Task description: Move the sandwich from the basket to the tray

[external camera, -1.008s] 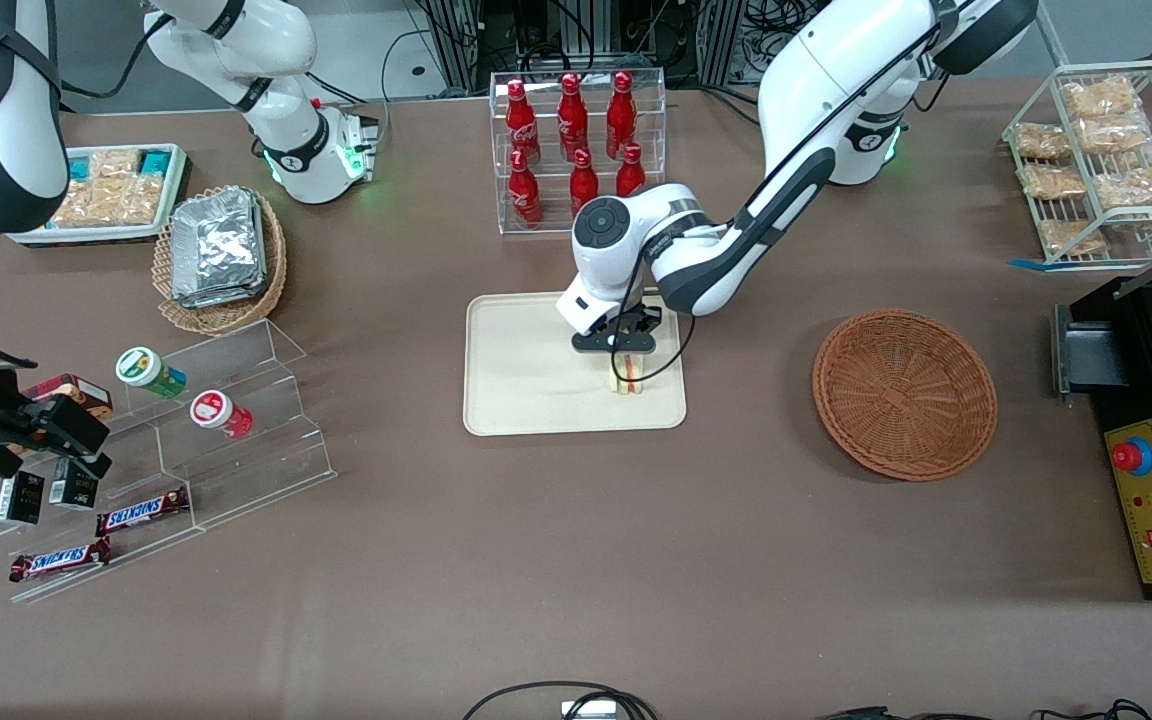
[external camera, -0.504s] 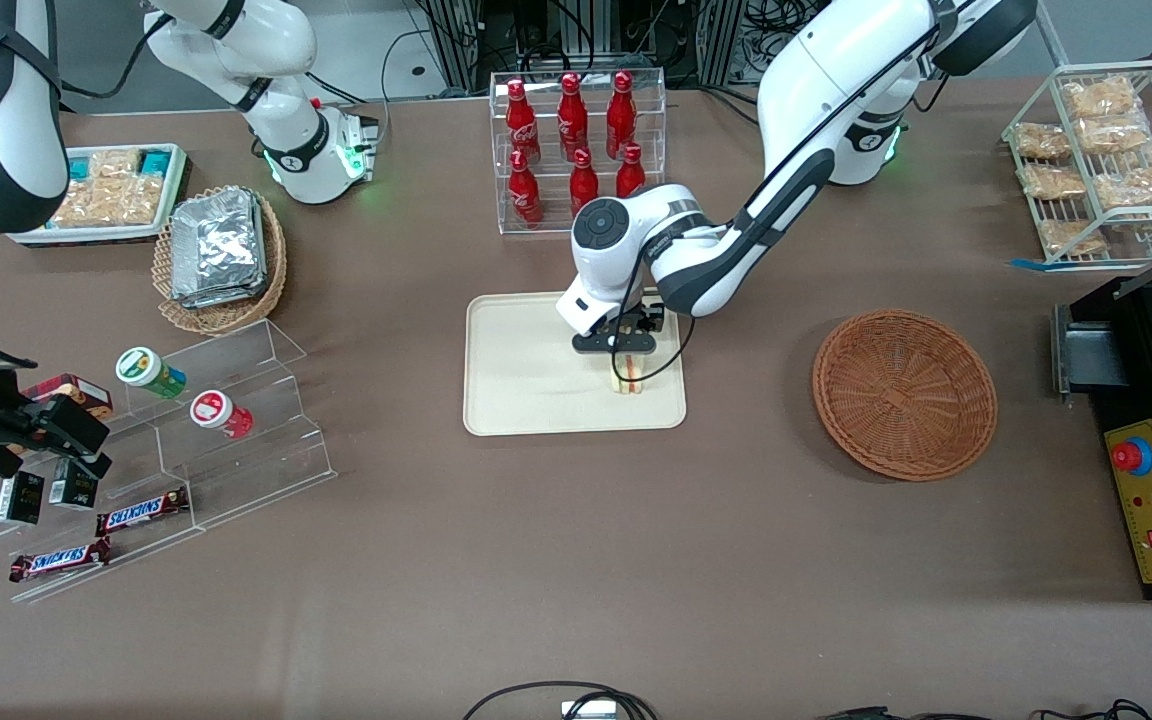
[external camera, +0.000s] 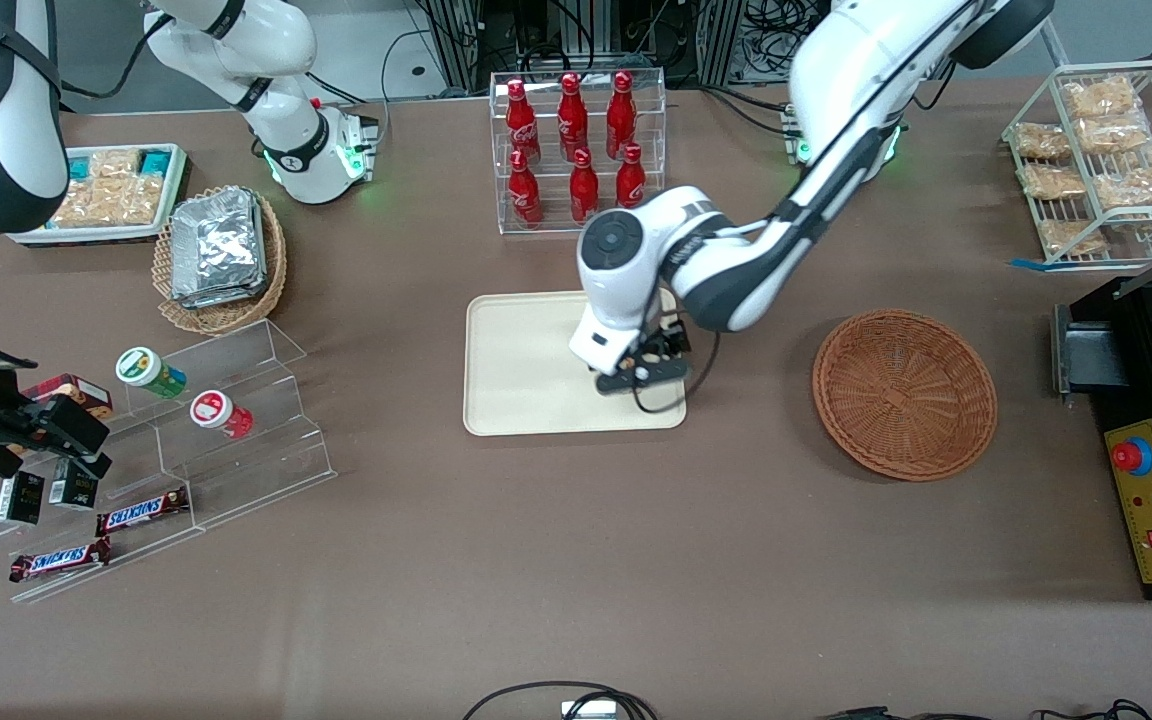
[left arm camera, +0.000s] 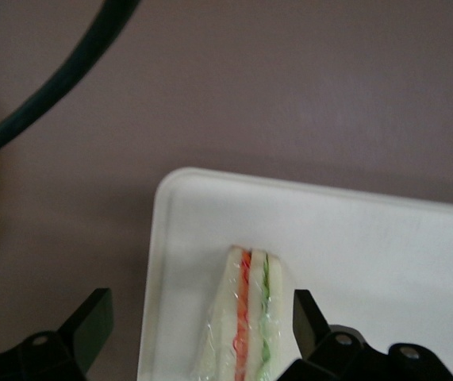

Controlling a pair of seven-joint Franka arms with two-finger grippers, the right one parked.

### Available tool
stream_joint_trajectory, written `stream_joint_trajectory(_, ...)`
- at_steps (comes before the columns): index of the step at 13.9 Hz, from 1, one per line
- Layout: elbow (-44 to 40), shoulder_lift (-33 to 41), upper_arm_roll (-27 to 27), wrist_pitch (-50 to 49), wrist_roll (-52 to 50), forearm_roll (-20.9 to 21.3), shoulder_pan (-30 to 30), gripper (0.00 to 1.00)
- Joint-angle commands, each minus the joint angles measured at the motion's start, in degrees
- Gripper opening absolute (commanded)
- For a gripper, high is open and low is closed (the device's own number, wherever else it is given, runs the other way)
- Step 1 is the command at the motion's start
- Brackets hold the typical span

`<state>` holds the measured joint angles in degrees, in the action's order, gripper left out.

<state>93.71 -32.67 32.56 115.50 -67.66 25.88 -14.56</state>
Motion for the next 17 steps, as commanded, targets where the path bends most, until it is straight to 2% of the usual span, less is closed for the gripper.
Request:
stream_joint_trajectory(1,-0.98,3.39,0.14,-4.13,-0.72,-1.71,3.82,1.00)
stream_joint_trajectory(7,-0.98,8.32,0.23,-9.32,0.86,-2.76,11.91,1.00)
stream_joint_trajectory(17,-1.60,19.30,-0.30,-21.62,30.89,-15.49,25.19,1.00)
